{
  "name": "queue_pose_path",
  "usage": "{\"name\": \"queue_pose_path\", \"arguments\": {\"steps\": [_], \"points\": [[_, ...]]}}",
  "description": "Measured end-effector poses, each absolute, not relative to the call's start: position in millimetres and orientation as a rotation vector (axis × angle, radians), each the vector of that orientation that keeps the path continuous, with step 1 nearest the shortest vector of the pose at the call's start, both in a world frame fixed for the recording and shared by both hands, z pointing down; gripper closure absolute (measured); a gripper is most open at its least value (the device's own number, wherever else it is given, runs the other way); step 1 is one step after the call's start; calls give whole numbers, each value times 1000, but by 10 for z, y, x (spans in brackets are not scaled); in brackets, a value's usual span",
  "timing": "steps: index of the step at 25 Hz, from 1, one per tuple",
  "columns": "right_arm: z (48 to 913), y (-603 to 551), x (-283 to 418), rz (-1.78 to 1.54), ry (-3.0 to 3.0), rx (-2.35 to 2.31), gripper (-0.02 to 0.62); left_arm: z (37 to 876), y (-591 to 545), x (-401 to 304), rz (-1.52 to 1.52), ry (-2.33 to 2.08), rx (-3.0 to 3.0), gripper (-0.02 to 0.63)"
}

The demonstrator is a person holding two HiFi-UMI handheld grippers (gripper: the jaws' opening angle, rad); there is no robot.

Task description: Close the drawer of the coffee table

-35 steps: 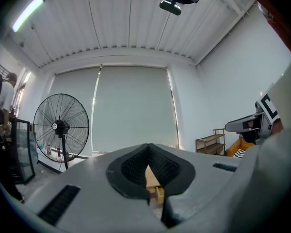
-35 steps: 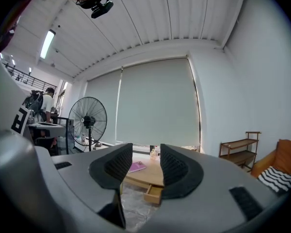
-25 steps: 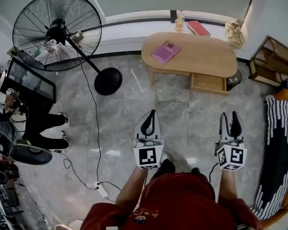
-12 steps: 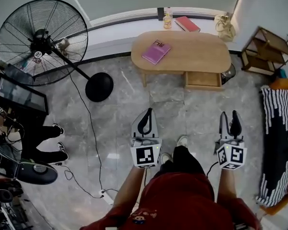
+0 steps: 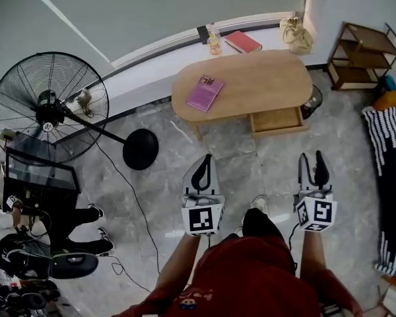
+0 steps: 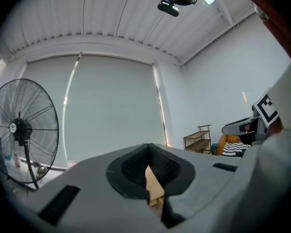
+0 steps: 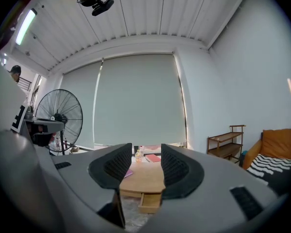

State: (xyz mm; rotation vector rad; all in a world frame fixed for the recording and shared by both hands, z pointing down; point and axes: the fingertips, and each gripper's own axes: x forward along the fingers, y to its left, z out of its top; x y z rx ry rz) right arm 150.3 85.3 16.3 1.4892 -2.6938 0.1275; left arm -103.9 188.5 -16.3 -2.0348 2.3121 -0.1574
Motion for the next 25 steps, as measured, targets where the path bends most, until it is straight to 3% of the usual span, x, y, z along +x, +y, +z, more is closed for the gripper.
{"name": "queue_pose_path", "arguments": {"steps": [17, 25], "points": [[593, -341, 2374, 261, -2466, 1797, 403, -27, 4, -314, -223, 2042, -2321, 600], [807, -302, 2181, 283, -2329, 1901, 399, 305, -349, -470, -220, 1900, -2500, 600]]}}
